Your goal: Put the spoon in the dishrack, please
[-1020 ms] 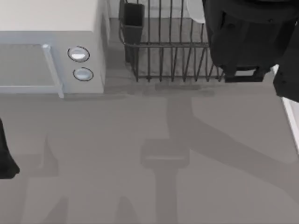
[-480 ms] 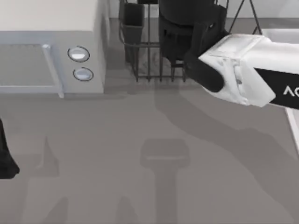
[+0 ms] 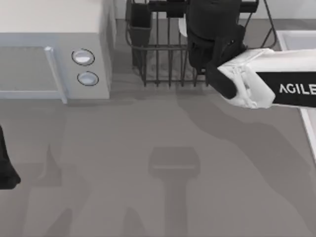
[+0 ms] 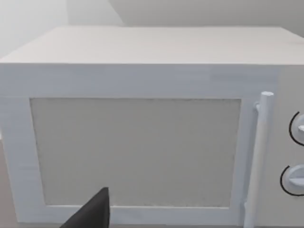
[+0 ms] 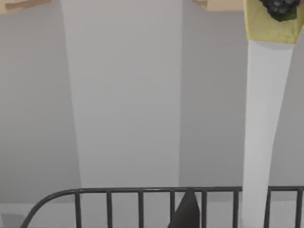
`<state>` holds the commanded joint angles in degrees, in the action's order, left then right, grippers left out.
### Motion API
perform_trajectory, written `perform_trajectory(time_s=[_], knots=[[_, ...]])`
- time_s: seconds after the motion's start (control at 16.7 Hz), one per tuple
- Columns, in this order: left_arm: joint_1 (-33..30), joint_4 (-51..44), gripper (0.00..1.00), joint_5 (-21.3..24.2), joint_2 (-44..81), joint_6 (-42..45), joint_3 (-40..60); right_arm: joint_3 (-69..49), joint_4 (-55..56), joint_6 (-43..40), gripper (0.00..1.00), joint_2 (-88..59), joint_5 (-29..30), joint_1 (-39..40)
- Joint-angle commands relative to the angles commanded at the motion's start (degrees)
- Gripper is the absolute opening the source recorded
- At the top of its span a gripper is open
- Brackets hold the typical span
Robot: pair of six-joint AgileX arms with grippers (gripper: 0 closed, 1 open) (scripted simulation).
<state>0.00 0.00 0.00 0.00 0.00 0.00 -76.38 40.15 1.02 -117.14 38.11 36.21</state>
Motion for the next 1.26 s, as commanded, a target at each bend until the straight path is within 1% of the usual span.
perform_trajectory(time_s=[0.12,0.9,0.96,1.26], knots=[[0.0,0.0,1.0,0.0,0.0,0.0,0.0,0.0,0.0,0.0,0.0,0.0,0.0,0.0],[0.0,0.0,1.0,0.0,0.0,0.0,0.0,0.0,0.0,0.0,0.98,0.0,0.0,0.0],[0.0,0.0,1.0,0.0,0.0,0.0,0.0,0.0,0.0,0.0,1.0,0.0,0.0,0.0],[0.0,0.0,1.0,0.0,0.0,0.0,0.0,0.0,0.0,0.0,1.0,0.0,0.0,0.0]])
